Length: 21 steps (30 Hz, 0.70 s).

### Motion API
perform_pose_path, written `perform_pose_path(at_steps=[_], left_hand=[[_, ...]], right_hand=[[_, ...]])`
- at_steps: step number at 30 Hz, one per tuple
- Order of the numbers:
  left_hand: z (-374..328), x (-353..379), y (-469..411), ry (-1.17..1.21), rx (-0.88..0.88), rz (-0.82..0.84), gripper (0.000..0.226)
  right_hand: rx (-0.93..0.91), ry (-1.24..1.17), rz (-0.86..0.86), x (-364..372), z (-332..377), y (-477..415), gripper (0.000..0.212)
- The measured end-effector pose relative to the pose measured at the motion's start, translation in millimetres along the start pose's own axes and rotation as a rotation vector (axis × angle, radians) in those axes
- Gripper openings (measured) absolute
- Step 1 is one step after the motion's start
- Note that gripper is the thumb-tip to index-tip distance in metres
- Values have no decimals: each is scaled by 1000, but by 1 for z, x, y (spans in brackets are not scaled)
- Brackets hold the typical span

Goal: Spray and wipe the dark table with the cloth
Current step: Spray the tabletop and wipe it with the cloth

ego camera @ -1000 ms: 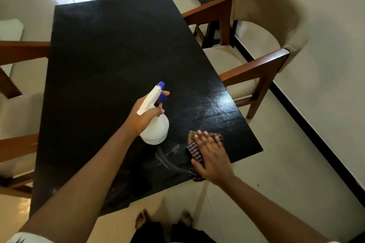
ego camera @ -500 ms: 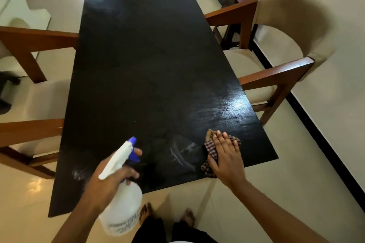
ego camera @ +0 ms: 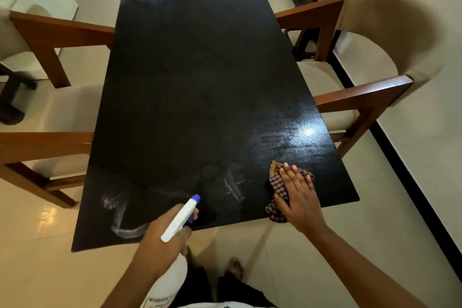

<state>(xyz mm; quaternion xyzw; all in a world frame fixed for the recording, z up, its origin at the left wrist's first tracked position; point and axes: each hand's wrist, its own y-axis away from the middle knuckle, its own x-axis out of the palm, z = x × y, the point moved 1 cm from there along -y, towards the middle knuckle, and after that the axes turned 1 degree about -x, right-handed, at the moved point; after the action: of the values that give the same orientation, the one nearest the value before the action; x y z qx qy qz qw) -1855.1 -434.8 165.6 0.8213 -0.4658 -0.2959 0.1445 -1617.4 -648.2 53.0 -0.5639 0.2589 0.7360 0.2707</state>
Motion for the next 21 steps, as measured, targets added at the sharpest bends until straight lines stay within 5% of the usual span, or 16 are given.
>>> perform_pose_path(at_steps=[3, 9, 16, 21], left_hand=[[11, 6, 4, -85, -66, -20, 40], [23, 13, 7, -302, -131, -102, 10], [28, 2, 21, -159, -131, -103, 14], [26, -7, 28, 54, -141, -176, 40]], right_hand=[[-24, -10, 33, 0, -1, -2, 75], [-1, -32, -12, 6, 1, -2, 73], [224, -39, -121, 11, 43, -18, 75], [87, -10, -73, 22, 110, -48, 70]])
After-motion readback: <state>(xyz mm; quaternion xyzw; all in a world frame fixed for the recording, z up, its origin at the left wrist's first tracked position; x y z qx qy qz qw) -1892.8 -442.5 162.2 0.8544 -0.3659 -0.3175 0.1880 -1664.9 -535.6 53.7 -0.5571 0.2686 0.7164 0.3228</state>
